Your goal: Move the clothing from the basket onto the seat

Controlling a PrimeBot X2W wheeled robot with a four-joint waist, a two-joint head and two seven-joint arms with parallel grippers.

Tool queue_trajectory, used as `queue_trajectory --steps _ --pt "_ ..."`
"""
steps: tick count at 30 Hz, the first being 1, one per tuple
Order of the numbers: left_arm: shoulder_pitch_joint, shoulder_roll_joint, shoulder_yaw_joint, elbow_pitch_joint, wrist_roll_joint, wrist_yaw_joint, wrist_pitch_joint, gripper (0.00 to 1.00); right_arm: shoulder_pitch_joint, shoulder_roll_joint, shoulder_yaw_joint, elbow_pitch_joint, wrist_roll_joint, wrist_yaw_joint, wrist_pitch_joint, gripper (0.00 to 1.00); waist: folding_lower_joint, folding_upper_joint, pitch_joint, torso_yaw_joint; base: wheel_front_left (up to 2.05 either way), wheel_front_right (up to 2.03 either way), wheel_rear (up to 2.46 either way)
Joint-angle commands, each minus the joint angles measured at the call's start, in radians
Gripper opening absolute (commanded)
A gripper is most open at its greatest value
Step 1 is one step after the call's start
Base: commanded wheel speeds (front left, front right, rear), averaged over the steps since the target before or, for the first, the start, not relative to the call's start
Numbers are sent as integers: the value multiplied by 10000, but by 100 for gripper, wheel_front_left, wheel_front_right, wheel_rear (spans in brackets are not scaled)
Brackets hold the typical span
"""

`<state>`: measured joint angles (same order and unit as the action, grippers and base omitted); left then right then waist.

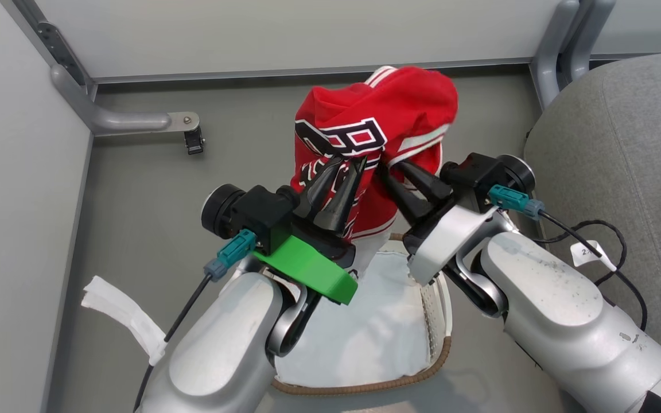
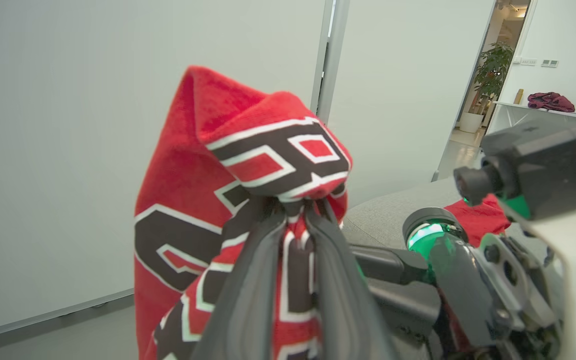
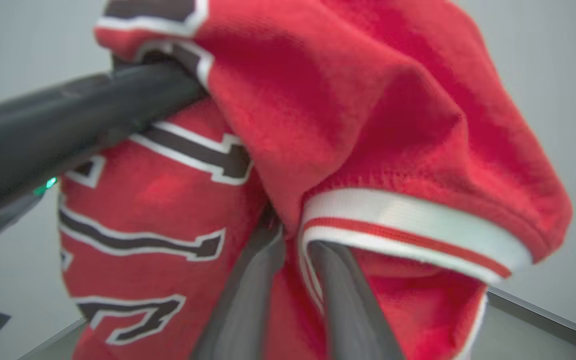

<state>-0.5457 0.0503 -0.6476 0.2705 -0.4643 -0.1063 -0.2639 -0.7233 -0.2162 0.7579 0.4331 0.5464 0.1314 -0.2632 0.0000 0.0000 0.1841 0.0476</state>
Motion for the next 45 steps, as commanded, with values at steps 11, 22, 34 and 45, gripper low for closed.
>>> queue_trajectory --steps 11,22,34,45 --pt "-55 17 208 207 2 24 -6 0 252 25 -595 -31 -327 -14 -21 0 0 0 19 -116 0 0 0" --pt "341 19 717 889 394 87 -5 100 1020 102 -1662 -820 -678 -14 -23 0 0 0 -124 -1492 0 0 0" --pt "761 24 1261 1188 949 -124 -5 100 1716 135 -2669 -1710 -1013 -13 -23 0 0 0 -88 -4390 0 0 0" --pt "618 37 936 1171 948 -252 -4 100 2546 -54 -3855 -2395 -1213 -14 -23 0 0 0 211 -5910 0 0 0"
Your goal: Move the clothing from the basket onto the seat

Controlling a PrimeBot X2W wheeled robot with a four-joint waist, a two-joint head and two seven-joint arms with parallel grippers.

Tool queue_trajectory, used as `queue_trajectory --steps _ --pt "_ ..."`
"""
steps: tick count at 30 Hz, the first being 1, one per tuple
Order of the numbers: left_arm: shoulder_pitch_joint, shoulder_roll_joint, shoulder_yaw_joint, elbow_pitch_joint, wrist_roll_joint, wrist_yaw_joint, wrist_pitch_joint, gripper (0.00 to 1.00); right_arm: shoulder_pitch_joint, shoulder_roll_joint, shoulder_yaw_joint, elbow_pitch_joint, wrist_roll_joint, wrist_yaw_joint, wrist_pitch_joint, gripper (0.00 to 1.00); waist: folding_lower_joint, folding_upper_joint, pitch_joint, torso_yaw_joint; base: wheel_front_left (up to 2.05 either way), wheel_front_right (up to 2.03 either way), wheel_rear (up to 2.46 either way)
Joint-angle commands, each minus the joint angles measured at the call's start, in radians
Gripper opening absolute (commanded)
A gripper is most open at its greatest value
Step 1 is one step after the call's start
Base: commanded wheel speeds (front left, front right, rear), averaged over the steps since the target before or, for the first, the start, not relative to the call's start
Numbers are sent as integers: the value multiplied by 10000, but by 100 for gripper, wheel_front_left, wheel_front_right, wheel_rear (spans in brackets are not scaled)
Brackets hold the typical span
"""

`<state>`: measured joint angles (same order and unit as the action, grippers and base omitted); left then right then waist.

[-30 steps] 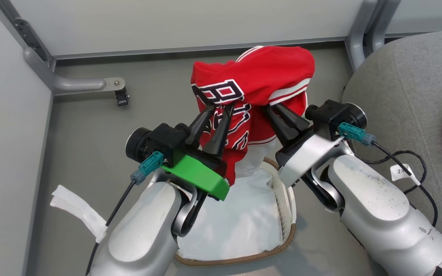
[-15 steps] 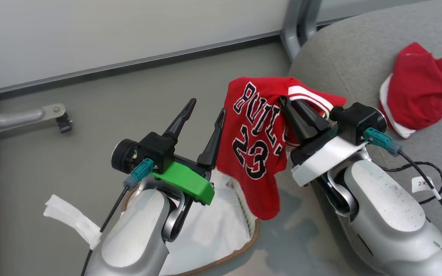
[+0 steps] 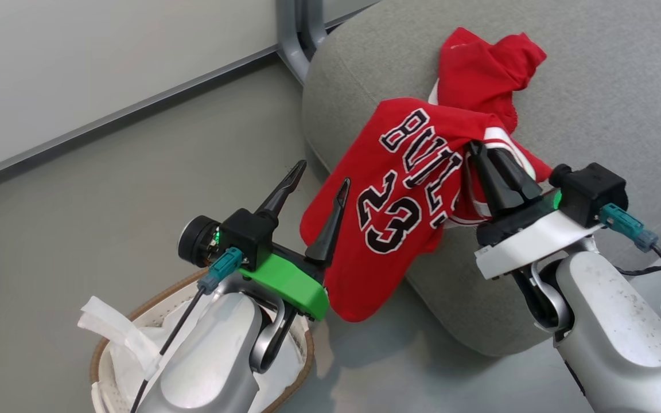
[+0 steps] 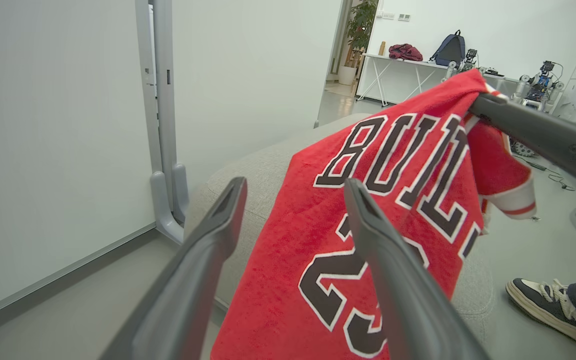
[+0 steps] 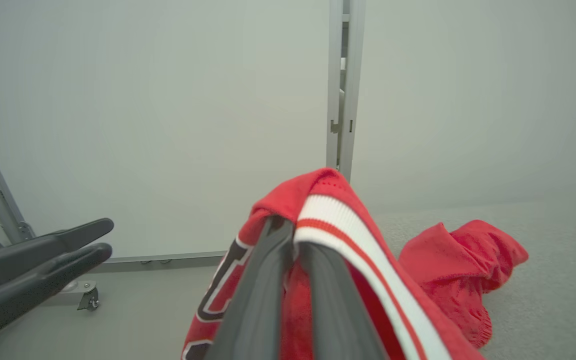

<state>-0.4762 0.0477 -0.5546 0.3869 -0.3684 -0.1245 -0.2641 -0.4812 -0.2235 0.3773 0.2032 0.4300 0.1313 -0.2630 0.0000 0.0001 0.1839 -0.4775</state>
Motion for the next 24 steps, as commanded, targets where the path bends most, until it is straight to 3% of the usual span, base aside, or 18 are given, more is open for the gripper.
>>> queue_trajectory --steps 1,7,16,24 --pt "-118 66 -85 39 -27 -61 -3 100 201 13 -173 -179 -77 -11 -24 0 0 -1 235 -672 0 0 0" --pt "-314 67 -495 248 -191 -68 -3 100 276 -134 -833 -455 -349 -11 -24 0 0 -1 547 -728 0 0 0" --pt "-295 436 -452 525 -141 -68 -3 100 -2086 -834 -861 171 -750 -13 -24 0 0 -1 1428 -722 0 0 0" --pt "-515 829 -510 394 -86 -62 -2 100 -5007 -2364 -1970 1550 -1080 -13 -24 0 0 -1 2299 -122 0 0 0"
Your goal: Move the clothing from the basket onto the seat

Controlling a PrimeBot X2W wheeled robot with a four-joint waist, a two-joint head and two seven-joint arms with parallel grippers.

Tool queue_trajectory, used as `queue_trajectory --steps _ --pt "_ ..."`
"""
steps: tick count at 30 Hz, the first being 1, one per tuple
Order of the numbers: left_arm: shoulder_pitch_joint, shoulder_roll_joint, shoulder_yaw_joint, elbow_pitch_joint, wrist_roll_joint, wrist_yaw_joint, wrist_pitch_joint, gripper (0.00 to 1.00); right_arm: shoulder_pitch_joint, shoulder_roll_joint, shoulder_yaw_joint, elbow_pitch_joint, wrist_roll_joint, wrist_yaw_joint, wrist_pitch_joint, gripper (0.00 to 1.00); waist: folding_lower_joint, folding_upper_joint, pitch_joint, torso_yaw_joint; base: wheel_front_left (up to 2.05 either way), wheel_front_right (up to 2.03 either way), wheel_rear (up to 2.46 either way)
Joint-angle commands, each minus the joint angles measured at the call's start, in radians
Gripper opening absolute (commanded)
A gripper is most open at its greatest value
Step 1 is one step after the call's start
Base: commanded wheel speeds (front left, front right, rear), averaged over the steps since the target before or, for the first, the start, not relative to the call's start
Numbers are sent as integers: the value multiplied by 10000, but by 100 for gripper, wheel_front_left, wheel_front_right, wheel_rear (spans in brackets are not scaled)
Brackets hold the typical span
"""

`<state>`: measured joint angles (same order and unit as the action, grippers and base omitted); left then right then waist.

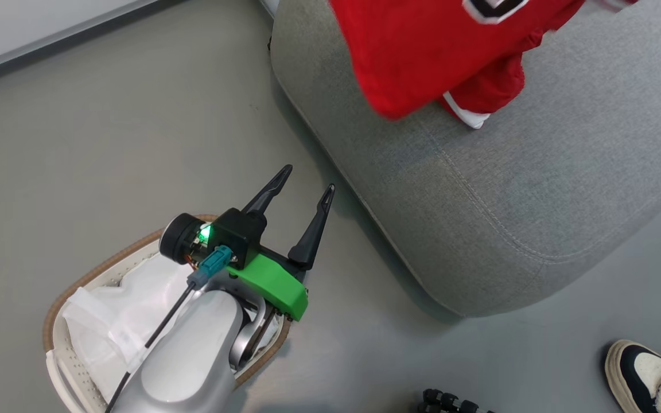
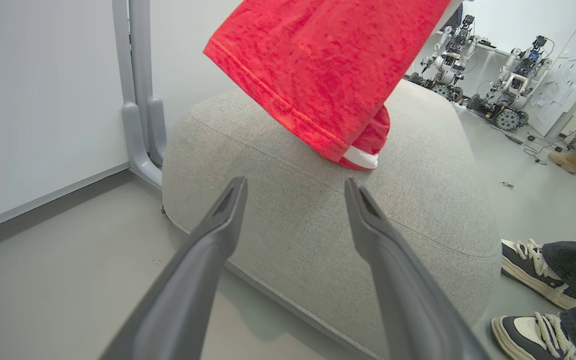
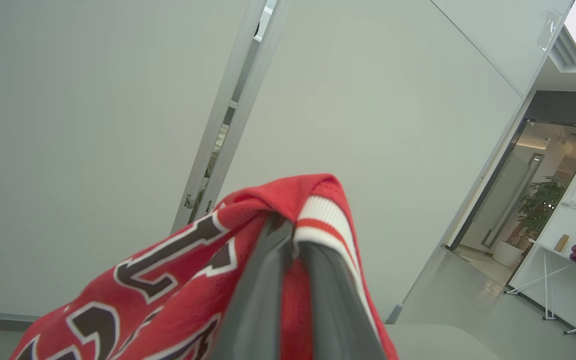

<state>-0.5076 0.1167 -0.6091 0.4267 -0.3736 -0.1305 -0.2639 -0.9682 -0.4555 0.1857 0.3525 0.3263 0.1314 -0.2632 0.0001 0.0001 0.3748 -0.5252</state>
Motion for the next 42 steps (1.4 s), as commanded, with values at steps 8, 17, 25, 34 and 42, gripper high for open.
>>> queue_trajectory --steps 8,17,25,34,42 --pt "-503 401 -61 -123 -43 -3 -4 100 -2077 -990 -738 2103 -605 -14 -21 0 -1 -1 1173 1002 0 0 0" --pt "-1019 834 -311 -206 11 -2 -4 100 -1380 -492 -2194 4112 -1073 -14 -21 0 -1 -1 1806 1464 0 0 0" --pt "-775 1027 208 -262 -24 -2 -4 100 577 525 -3351 4085 -1367 -15 -21 100 -1 -1 1767 1502 0 0 0" --pt "-221 911 1283 -288 218 17 -6 100 3121 1734 -4113 2589 -1458 -15 -22 100 -1 -1 1128 1505 0 0 0" --pt "514 667 2576 -490 598 72 -6 100 4514 2575 -3616 1056 -1543 -15 -21 100 -1 -1 449 1985 0 0 0"
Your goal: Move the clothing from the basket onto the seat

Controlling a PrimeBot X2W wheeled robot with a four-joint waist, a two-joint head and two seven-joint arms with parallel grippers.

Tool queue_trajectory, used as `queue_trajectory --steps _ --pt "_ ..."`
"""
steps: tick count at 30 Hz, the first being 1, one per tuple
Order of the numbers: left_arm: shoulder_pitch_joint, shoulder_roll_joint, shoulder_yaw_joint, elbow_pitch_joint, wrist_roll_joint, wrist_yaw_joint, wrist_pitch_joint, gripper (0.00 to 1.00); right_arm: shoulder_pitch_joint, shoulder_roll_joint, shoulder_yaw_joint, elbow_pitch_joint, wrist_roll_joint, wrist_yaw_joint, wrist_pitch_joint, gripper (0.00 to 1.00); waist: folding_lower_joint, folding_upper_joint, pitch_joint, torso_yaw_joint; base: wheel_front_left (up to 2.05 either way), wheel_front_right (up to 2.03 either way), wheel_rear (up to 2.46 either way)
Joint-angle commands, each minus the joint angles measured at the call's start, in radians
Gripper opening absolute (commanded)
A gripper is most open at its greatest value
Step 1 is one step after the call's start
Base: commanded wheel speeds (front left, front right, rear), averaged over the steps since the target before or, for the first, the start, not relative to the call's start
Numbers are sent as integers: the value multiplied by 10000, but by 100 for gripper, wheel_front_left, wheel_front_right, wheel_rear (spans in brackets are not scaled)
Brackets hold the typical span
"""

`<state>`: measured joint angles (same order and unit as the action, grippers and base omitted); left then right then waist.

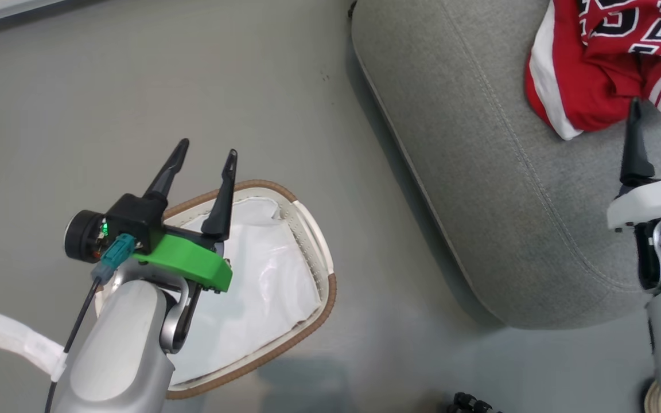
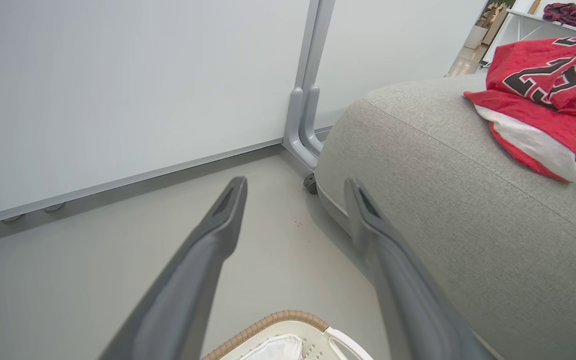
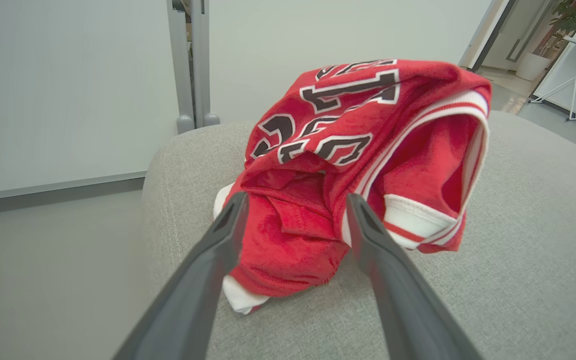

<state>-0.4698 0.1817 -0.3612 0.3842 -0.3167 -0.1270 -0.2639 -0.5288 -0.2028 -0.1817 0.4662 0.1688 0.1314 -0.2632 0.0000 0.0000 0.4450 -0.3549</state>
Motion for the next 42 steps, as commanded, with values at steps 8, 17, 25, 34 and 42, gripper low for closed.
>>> queue_trajectory --steps 8,17,25,34,42 --pt "763 -479 1444 -361 454 -1 -4 100 31 715 1297 -517 143 -15 -21 100 0 0 -812 1286 0 0 0" --pt "1228 -888 2445 -123 1137 -9 -4 100 -193 1077 2297 -151 -49 -15 -21 100 0 0 -1475 2433 0 0 0" --pt "1731 -1123 3349 165 1580 119 -4 100 645 1329 2394 -23 -45 -15 -21 100 0 0 -2094 2988 0 0 0" --pt "2603 -1264 4010 177 1732 130 -4 100 1544 1443 2462 2 -51 -15 -21 100 0 0 -2837 3092 0 0 0" --pt "3121 -1299 3886 422 1237 222 -4 100 2206 1475 2522 126 132 -15 -21 100 0 0 -3377 3197 0 0 0"
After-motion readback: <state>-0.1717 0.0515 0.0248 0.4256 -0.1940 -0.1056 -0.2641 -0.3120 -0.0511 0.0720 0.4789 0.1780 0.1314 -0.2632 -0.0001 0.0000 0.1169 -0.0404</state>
